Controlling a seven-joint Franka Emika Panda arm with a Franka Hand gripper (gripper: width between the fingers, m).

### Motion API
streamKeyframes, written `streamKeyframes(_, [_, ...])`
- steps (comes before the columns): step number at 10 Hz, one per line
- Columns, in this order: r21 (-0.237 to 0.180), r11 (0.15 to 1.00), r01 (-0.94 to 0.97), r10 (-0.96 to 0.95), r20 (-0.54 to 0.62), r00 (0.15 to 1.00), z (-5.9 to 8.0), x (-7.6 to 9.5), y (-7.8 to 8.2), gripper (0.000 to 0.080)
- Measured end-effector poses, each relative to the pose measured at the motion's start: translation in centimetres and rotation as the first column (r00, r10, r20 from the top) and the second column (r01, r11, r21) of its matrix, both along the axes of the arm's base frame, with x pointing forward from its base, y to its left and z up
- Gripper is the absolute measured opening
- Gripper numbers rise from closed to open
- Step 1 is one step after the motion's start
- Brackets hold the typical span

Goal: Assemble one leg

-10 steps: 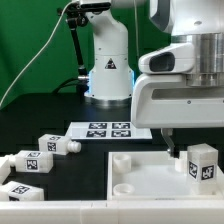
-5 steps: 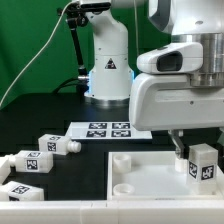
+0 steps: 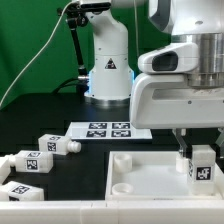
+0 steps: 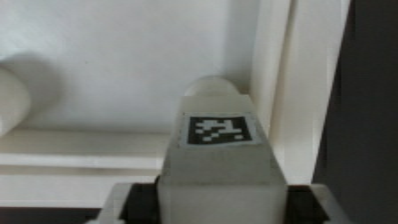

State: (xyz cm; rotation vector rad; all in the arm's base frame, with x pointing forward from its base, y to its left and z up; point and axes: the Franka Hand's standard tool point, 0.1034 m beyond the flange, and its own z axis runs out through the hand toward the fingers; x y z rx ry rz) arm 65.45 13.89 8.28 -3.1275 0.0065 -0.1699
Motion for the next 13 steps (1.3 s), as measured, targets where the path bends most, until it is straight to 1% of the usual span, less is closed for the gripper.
streamKeyframes(1, [0.015,0.990,0.140,-0.140,0.002,0.990,0.0,0.0,0.5,0.0282])
streamKeyframes(2, [0.016,0.967,0.256,-0.256,0.019,0.966,0.0,0.0,0.5,0.0282])
streamKeyframes(3, [0.026,0.941,0.338,-0.339,0.042,0.940,0.0,0.0,0.4,0.0284])
streamKeyframes(4, [0.038,0.904,0.426,-0.428,0.051,0.902,0.0,0.0,-0.1,0.0284])
streamKeyframes(6, [0.048,0.802,0.595,-0.597,0.051,0.801,-0.1,0.0,-1.7,0.0286])
streamKeyframes(7, [0.051,0.746,0.664,-0.665,0.046,0.745,0.0,-0.2,-2.3,0.0290])
streamKeyframes(8, [0.042,0.705,0.708,-0.709,0.046,0.703,0.0,-0.3,-2.9,0.0290])
streamKeyframes(9, [0.048,0.674,0.737,-0.739,0.044,0.673,-0.1,-0.3,-2.9,0.0344])
streamKeyframes(10, [0.048,0.676,0.735,-0.737,0.042,0.675,-0.1,-0.3,-2.8,0.0344])
streamKeyframes(11, [0.046,0.695,0.718,-0.719,0.044,0.693,0.1,-0.3,-2.8,0.0511])
streamKeyframes(12, [0.048,0.725,0.688,-0.689,0.046,0.723,0.9,-0.5,-2.8,0.0620])
streamKeyframes(13, [0.056,0.727,0.684,-0.686,0.045,0.726,2.0,-0.8,-2.6,0.0640])
